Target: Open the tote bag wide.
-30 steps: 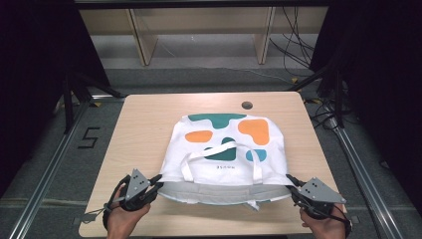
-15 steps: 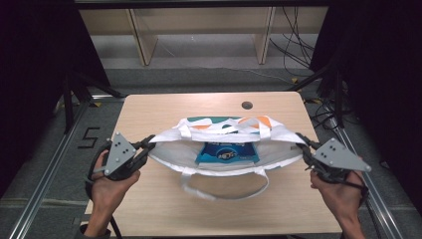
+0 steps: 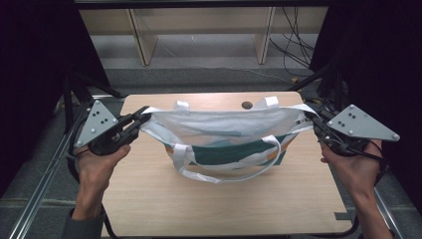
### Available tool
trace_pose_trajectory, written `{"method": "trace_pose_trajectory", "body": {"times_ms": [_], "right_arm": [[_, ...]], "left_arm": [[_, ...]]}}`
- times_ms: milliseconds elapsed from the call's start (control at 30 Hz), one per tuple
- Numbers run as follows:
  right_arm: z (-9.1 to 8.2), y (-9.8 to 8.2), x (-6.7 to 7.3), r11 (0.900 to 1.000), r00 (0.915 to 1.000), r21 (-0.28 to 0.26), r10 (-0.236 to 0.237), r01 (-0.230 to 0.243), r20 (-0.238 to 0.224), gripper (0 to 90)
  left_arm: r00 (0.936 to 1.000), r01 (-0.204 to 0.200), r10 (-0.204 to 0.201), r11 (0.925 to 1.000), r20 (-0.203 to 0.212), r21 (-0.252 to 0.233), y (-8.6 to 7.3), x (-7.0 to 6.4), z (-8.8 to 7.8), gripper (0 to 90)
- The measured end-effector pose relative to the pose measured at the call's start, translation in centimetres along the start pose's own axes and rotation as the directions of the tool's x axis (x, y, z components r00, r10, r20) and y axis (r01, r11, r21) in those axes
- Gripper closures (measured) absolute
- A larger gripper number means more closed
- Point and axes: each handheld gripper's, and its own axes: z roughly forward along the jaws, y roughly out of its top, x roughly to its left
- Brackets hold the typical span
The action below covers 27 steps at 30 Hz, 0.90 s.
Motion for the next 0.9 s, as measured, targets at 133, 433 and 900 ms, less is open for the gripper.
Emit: {"method": "trace_pose_trajectory", "body": {"times_ms": [133, 433, 900], "right_arm": [[1.6, -0.9, 0.1, 1.0, 0.9997, 0.023, -0.016, 0.015, 0.018, 88.2], [2.6, -4.7, 1.1, 0.993, 0.993, 0.017, 0.118, -0.118, -0.007, 88.0], [6.7, -6.3, -0.4, 0.987, 0.9869, 0.038, 0.153, -0.155, 0.05, 87.9]], "left_arm": [[0.9983, 0.058, -0.058, 0.9983, 0.003, 0.012, -1.6, 0.7, 1.6, 85.7], [0.9925, 0.109, -0.112, 0.9921, 0.048, 0.062, -5.8, 0.1, 3.2, 85.1], [0.9855, 0.17, -0.169, 0.9842, -0.009, 0.05, -6.9, 1.2, 7.9, 83.9]]}}
